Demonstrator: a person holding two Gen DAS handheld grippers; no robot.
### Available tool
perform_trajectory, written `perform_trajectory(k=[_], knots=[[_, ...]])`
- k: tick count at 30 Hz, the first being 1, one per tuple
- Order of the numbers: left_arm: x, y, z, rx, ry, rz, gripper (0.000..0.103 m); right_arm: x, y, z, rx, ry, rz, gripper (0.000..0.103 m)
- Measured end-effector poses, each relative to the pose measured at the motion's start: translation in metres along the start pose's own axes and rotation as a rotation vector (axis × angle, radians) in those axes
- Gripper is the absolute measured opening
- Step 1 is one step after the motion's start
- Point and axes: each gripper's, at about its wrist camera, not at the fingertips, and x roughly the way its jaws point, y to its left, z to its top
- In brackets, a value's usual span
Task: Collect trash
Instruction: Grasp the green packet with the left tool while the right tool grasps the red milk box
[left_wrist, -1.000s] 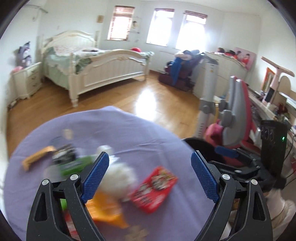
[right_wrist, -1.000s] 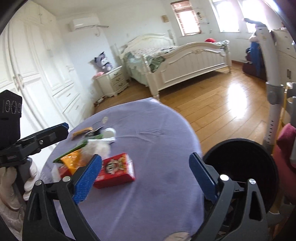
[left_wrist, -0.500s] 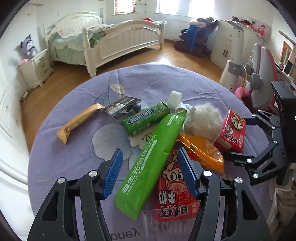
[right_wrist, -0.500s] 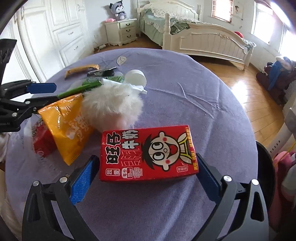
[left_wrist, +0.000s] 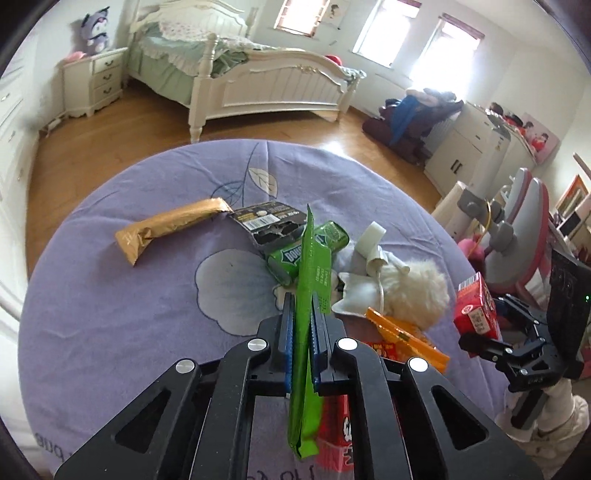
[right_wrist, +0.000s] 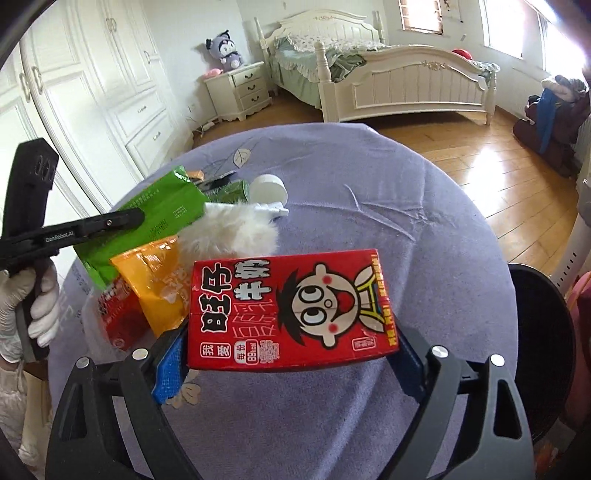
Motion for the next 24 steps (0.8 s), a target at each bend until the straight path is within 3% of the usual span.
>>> perform_trajectory(k=[5, 9, 12, 17, 24], knots=[[-0.028, -0.028, 0.014, 0.004, -0.092, -0.028, 0.007, -0.031, -0.004, 0.005, 0.042, -0.130, 0.023, 0.088], [-0.045, -0.067, 0.031, 0.033, -0.158, -0.100, 0.007, -0.064, -0.024, 0.008, 0.111, -0.260, 0.013, 0.088], [-0.044, -0.104, 0.045, 0.053, -0.183, -0.184, 0.007, -0.084, -0.044, 0.010, 0.157, -0.344, -0.053, 0.088], [-0.012, -0.171, 0.059, 0.109, -0.149, -0.295, 0.007, -0.109, -0.082, 0.004, 0.210, -0.424, -0.186, 0.088], [0.058, -0.244, 0.051, 0.159, -0.050, -0.418, 0.007, -0.117, -0.144, -0.025, 0.306, -0.404, -0.305, 0.088]])
